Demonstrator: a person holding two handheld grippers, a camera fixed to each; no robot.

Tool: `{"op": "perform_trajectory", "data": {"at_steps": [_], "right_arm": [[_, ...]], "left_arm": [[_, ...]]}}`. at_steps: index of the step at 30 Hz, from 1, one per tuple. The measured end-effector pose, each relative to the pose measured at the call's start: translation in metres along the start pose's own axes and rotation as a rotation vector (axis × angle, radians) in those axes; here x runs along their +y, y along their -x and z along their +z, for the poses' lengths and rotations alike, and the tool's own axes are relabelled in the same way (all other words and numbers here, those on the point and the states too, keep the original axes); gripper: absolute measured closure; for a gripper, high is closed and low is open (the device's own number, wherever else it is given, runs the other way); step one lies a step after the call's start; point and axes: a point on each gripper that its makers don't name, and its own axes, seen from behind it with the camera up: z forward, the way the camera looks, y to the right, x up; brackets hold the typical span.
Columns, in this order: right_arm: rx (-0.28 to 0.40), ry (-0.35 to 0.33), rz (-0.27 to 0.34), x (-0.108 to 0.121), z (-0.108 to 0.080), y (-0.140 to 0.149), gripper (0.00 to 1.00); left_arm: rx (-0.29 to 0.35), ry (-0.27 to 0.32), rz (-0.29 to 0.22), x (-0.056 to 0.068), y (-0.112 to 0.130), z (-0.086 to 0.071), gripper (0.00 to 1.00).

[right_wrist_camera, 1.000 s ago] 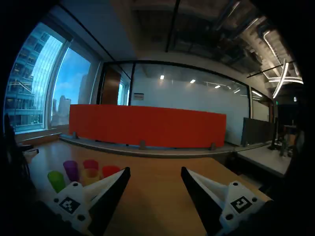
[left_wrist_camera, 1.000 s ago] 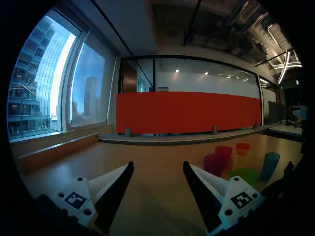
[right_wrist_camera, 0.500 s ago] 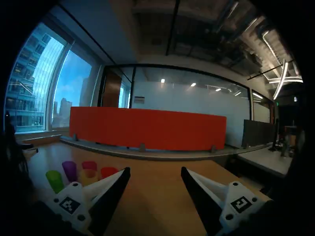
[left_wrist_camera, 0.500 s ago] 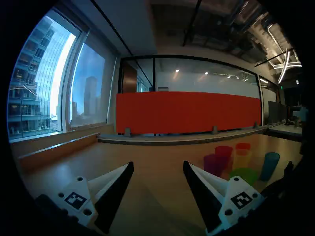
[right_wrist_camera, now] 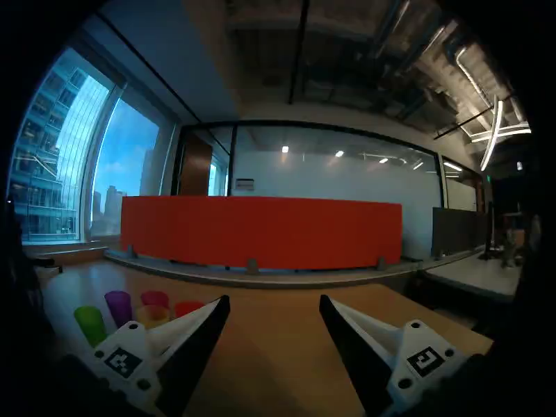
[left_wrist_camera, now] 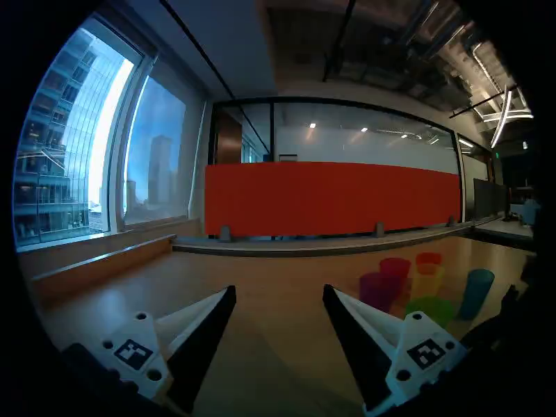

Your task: Pour water

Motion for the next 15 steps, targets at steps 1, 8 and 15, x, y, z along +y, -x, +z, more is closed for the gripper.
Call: {"op": "perform_trajectory", "data": {"at_steps": [1,8,15], "right_arm": [[0.002,0.0,0.004,0.0,0.003,0.002,0.0],[0.005,0.015,0.018,0.006,0.02,0.013,0.0],[0.001,0.025,0.029,0.009,0.024,0.027,0.0]], "left_arm": [[0.0,0.0,0.0,0.0,0.0,0.0,0.07],[0.0,0.0,0.0,-0.001,0.0,0.0,0.07],[0.0,0.0,-0.001,-0.001,0.0,0.0,0.07]]}}
